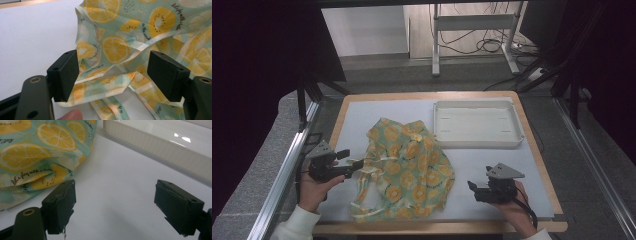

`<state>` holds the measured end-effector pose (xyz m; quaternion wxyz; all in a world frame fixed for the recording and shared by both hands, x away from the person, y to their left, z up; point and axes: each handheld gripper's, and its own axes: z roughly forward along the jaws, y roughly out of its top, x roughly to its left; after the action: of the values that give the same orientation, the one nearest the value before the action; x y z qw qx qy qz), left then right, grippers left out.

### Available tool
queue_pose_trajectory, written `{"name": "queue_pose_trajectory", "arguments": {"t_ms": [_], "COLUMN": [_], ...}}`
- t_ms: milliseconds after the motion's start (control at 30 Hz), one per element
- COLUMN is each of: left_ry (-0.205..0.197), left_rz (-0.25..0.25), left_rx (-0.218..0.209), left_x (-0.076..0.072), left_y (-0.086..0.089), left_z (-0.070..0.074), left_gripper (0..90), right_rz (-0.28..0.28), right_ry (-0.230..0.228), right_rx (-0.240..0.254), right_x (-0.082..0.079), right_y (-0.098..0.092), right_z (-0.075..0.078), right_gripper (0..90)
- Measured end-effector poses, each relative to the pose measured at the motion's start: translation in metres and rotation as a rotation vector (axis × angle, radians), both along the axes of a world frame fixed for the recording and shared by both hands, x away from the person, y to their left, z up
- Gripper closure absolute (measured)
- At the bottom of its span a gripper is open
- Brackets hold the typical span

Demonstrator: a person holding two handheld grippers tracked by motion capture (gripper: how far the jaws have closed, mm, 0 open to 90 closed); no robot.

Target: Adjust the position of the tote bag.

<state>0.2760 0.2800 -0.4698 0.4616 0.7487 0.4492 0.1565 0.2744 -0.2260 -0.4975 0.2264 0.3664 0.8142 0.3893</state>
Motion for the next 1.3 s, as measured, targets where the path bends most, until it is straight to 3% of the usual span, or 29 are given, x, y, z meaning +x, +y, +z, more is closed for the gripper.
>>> {"name": "queue_pose_trajectory", "arguments": {"t_ms": [333,467,700,967,1067,1300], "left_ry": [0.001,-0.014,-0.018,-0.02,-0.007,0.001], "left_rz": [-0.002,0.001,-0.024,-0.05,-0.066,-0.086], "left_rx": [0.029,0.067,0.055,0.092,0.1,0.109], "left_x": [0.018,0.031,0.043,0.064,0.079,0.094], "left_y": [0.001,0.0,-0.007,-0.016,-0.017,-0.02], "left_z": [0.011,0.014,0.02,0.03,0.029,0.024], "left_gripper": [26.1,26.9,26.5,25.2,25.1,24.9], "right_rz": [-0.022,-0.024,-0.029,-0.029,-0.03,-0.036], "right_ry": [0.021,0.02,0.02,0.022,0.021,0.026], "right_rx": [-0.002,-0.004,-0.006,-0.018,-0.018,-0.021], "right_x": [0.002,0.002,0.002,0.003,0.003,0.004], "right_y": [-0.001,-0.001,-0.001,-0.001,-0.002,-0.004], "right_z": [-0.001,-0.002,-0.002,-0.003,-0.003,-0.003], "right_gripper": [18.1,18.1,18.2,18.2,18.2,18.3]}}
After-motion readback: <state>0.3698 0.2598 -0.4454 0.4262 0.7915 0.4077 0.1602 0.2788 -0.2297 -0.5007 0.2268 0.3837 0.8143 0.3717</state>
